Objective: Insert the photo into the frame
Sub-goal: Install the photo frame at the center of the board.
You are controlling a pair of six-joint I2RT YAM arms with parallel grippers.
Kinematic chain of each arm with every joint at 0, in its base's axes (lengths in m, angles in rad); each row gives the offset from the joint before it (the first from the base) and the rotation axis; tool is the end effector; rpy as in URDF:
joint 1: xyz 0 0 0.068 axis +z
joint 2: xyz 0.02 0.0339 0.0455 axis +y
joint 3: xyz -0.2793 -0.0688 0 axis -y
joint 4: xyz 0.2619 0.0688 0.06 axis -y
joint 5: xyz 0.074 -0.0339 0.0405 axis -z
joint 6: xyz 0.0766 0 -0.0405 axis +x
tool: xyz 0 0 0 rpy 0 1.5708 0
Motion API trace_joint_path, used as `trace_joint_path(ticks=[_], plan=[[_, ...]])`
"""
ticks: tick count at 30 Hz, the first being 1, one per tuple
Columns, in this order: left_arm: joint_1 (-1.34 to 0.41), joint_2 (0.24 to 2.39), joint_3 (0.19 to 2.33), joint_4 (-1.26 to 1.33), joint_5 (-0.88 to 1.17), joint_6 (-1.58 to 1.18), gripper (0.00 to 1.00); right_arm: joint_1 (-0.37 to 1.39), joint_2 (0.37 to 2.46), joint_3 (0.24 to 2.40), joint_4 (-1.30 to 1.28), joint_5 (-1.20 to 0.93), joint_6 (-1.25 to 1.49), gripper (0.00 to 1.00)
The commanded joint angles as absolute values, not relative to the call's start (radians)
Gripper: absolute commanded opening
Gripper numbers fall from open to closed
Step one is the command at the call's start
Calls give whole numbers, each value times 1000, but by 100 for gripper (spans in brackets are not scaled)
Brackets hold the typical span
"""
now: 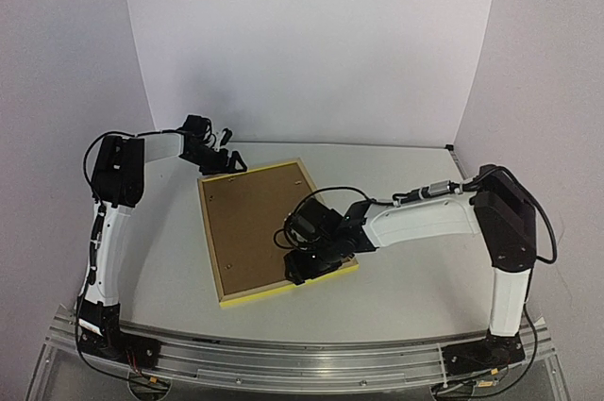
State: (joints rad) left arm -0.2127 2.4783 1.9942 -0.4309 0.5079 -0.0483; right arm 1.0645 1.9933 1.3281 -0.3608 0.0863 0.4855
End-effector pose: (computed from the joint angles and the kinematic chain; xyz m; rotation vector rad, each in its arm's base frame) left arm 0.5647 -0.1601 0.1050 0.4183 2.4332 -0.7418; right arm 0.2267 0.3952 0.1252 -0.7285 2.5582 0.4378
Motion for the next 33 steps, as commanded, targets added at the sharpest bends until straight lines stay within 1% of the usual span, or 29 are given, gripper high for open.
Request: trace_joint_path(ticks=[1,5,11,13,16,20,22,24,26,30,33], plan=[[-221,2526,1968,-546,596,-47,96,1056,2066,1376,-310,155,443,60],[-220,2527,1962,-546,608,-46,96,1057,2115,1407,-307,108,442,59],[-221,2506,1958,-524,586,-61,96,1057,2058,1405,-307,129,428,59],[-221,2494,1982,-523,556,-75,98,1057,2033,1419,-307,129,424,60],[-220,2470,2073,-545,496,-111,100,1054,1988,1442,-308,141,413,62],[-221,2383,2165,-569,393,-158,100,1038,1915,1449,-307,155,418,70],[-221,2313,2142,-572,316,-185,100,1024,1884,1441,-307,138,418,78],[-220,2189,2038,-556,233,-221,100,1016,1862,1427,-306,142,402,86],[-221,2071,1861,-513,160,-276,100,1014,1847,1420,-307,154,378,97],[-221,1796,1456,-407,97,-406,100,1012,1851,1428,-307,105,329,98],[-222,1618,1227,-358,120,-496,100,1010,1871,1433,-310,51,294,98]])
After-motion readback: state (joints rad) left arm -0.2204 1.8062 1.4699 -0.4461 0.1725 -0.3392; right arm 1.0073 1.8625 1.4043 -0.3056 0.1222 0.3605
